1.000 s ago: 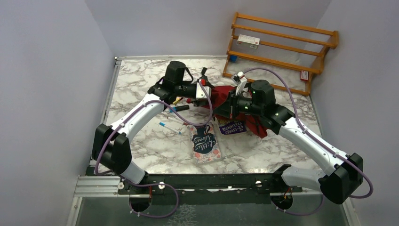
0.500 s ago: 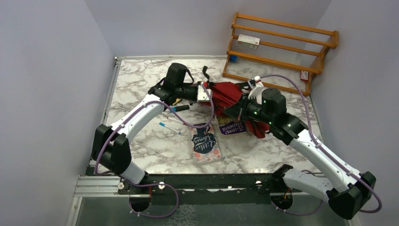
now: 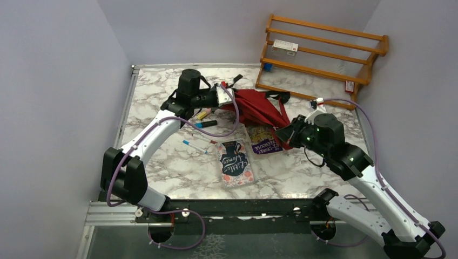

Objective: Pack the student bag
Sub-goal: Unzip the student bag at the center of the board.

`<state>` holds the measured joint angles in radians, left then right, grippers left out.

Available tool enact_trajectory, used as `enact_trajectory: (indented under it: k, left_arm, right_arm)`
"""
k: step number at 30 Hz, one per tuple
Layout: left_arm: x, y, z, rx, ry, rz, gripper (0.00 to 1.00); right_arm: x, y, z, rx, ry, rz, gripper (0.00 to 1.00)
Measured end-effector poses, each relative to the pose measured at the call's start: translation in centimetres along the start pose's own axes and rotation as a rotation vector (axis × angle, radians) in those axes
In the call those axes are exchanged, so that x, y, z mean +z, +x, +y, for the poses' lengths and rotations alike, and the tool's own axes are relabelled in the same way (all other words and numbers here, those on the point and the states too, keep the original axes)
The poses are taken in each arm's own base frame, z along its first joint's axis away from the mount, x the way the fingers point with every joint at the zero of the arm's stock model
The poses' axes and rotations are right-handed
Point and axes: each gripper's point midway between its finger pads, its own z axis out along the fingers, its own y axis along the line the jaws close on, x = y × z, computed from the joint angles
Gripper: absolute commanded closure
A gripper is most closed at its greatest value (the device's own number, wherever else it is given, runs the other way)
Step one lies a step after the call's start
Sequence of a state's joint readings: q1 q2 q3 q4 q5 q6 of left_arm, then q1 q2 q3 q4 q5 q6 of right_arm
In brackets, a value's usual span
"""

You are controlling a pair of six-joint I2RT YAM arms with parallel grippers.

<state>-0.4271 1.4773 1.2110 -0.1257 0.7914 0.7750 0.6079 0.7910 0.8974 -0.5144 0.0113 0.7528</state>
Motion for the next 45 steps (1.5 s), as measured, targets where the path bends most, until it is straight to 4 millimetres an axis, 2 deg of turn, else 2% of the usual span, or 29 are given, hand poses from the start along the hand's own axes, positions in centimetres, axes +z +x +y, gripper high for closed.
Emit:
enact_trajectory:
  k: [6,13,16,20,22,23,26,30,32,35,37,41,43,45]
  left_arm:
    - [-0.8,0.7,1.0,-0.044,-0.060,-0.003,1.00]
    - [-2.2,1.8,2.0,-0.101,-0.135,-0.006,1.00]
    - [-2.4,1.9,1.9,-0.119,-0.153,-0.012,1.00]
    - [-2.7,2.0,1.7,-0.140,-0.188,-0.028,1.00]
    - [-2.9,1.8,1.9,-0.146,-0.211,-0.038,0.84]
    - [-3.0,1.8,2.0,-0.147,-0.223,-0.043,0.79]
    - [-3.4,1.9,2.5,-0.166,-0.268,-0.049,0.70]
    - [-3.9,2.3,3.1,-0.192,-0.297,-0.053,0.61]
    - [-3.8,2.1,3.0,-0.200,-0.292,-0.065,0.52]
    - [-3.6,1.6,2.7,-0.197,-0.268,-0.088,0.34]
    - [-3.5,1.3,2.3,-0.189,-0.249,-0.103,0.25]
    - [-3.3,1.3,1.9,-0.175,-0.231,-0.107,0.17]
    - [-3.3,1.3,2.0,-0.168,-0.232,-0.107,0.08]
    - [-3.4,1.0,2.1,-0.162,-0.232,-0.111,0.04]
  right_arm:
    - [-2.0,0.1,-2.1,0.035,0.092,-0.029,0.99]
    - [-3.2,0.4,-4.4,0.052,0.198,-0.047,0.99]
    - [-3.7,-0.5,-4.2,0.046,0.207,-0.072,0.99]
    - [-4.6,-3.2,-2.8,0.011,0.195,-0.140,0.99]
    - [-4.8,-4.6,-2.1,-0.022,0.195,-0.167,0.99]
    - [-4.8,-5.2,-1.7,-0.042,0.196,-0.176,0.99]
    - [-4.3,-7.5,-0.4,-0.110,0.201,-0.202,0.99]
    - [-3.1,-11.1,2.4,-0.216,0.184,-0.245,0.99]
    - [-2.1,-13.2,4.0,-0.273,0.170,-0.270,0.99]
    - [-0.2,-15.2,5.7,-0.348,0.160,-0.283,1.00]
    - [1.3,-16.0,6.7,-0.398,0.153,-0.270,0.99]
    - [4.3,-16.9,8.8,-0.484,0.106,-0.227,1.00]
    - [5.5,-16.8,9.5,-0.513,0.076,-0.201,0.99]
    - [6.6,-16.3,10.1,-0.540,0.042,-0.166,0.99]
